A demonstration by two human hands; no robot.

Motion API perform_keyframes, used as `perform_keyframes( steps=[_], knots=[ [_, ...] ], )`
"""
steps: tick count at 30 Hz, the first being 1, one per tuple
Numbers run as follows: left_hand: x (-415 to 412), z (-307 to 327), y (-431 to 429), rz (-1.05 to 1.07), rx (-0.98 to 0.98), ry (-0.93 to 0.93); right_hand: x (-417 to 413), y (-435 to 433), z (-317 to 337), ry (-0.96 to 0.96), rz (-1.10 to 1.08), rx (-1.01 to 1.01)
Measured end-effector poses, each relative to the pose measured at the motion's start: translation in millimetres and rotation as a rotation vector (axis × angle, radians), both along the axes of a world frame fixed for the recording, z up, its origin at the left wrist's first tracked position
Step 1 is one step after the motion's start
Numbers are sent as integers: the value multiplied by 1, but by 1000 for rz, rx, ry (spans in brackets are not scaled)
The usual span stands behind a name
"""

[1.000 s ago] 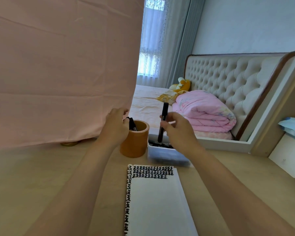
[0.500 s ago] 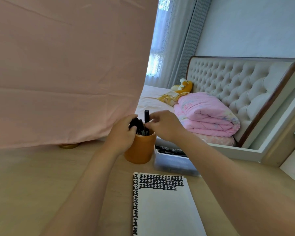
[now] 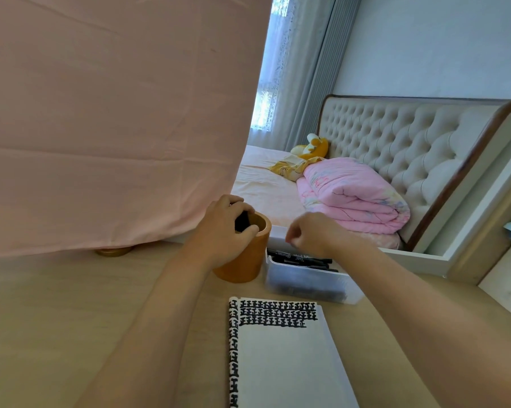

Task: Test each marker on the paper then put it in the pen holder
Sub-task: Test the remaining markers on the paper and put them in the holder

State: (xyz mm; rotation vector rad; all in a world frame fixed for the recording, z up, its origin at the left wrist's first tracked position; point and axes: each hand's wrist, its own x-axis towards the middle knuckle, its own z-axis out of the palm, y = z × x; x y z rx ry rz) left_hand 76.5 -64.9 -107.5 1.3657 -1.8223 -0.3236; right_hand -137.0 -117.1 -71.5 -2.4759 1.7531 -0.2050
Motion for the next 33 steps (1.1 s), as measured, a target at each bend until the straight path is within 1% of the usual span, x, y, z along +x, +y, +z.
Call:
perform_keyframes(
  steps=[1, 2, 6, 12, 14, 17, 19, 21, 24, 26, 28, 29, 33],
  knots=[
    [1, 1, 0, -3, 1, -16, -4, -1, -6, 72, -28, 23],
    [3, 1, 1, -17, 8, -21, -8, 0, -11, 103, -43, 31],
    [10, -1, 4, -77, 50, -8, -11, -2, -23, 120, -34, 36],
    [6, -5, 2, -28, 22, -2, -12, -8, -29, 168, -33, 34],
    [6, -5, 1, -20, 19, -13, -15, -6, -26, 160, -39, 7],
    [4, -2, 4, 10, -7, -67, -22, 2, -15, 115, -36, -95],
    [1, 4, 7, 58, -71, -113, -28, 11, -7, 52, -29, -182],
    [-5, 13, 12, 80, -186, -113, -34, 24, -1, -17, -21, -241],
    [-24, 26, 22, 70, -346, -114, -43, 49, 5, -133, 6, -292],
    [-40, 32, 31, 47, -403, -141, -49, 68, 6, -219, 21, -316],
    [-56, 35, 40, -5, -405, -159, -57, 87, 4, -327, 29, -297],
    [-63, 35, 46, -36, -376, -160, -60, 95, 2, -392, 32, -268],
    [-80, 23, 65, -146, -215, -202, -65, 128, -7, -785, 63, -53]
  ],
)
